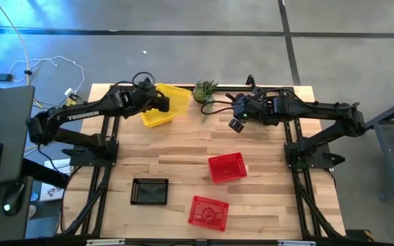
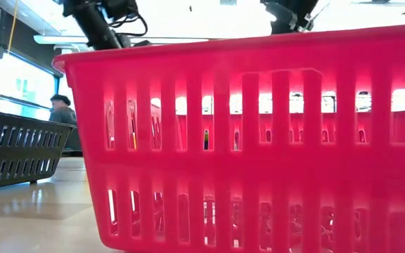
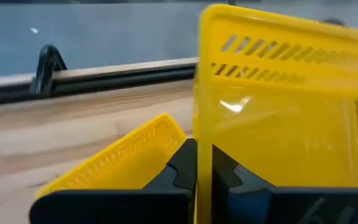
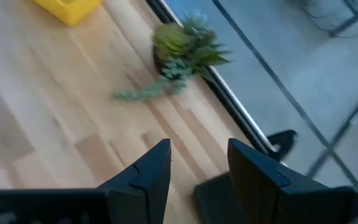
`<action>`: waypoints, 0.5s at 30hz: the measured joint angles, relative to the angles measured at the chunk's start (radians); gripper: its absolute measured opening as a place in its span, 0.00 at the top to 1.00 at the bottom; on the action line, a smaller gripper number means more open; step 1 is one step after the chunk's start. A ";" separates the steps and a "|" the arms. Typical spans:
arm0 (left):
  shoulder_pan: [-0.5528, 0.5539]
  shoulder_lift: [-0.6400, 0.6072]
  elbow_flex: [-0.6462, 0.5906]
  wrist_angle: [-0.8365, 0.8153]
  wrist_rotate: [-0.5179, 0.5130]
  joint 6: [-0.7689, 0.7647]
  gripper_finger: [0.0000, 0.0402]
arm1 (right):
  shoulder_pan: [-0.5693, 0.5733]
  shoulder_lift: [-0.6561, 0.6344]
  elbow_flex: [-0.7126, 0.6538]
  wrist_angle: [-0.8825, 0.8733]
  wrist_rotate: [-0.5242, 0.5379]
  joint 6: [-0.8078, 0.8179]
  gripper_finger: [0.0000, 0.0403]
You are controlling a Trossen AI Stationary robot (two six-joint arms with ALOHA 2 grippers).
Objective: Stack baskets by color
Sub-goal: Stack the bottom yellow bin on top of the top yellow bin on the table
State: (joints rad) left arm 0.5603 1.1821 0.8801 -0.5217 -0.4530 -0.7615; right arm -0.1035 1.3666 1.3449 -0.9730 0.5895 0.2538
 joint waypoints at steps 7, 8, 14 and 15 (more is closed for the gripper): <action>-0.005 -0.090 -0.151 0.098 -0.087 -0.209 1.00 | -0.032 0.000 -0.002 -0.034 0.008 0.008 0.64; -0.012 -0.095 -0.163 0.099 -0.113 -0.241 1.00 | -0.037 0.000 -0.002 -0.034 0.008 0.008 0.64; -0.062 -0.101 -0.199 0.050 -0.244 -0.439 1.00 | -0.054 0.000 -0.002 -0.037 0.005 0.008 0.64; -0.070 -0.101 -0.199 0.029 -0.260 -0.475 1.00 | -0.054 0.000 -0.002 -0.038 0.005 0.008 0.64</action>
State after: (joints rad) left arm 0.4904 1.0809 0.6815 -0.4923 -0.7128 -1.2369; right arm -0.1577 1.3670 1.3434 -1.0110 0.5949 0.2619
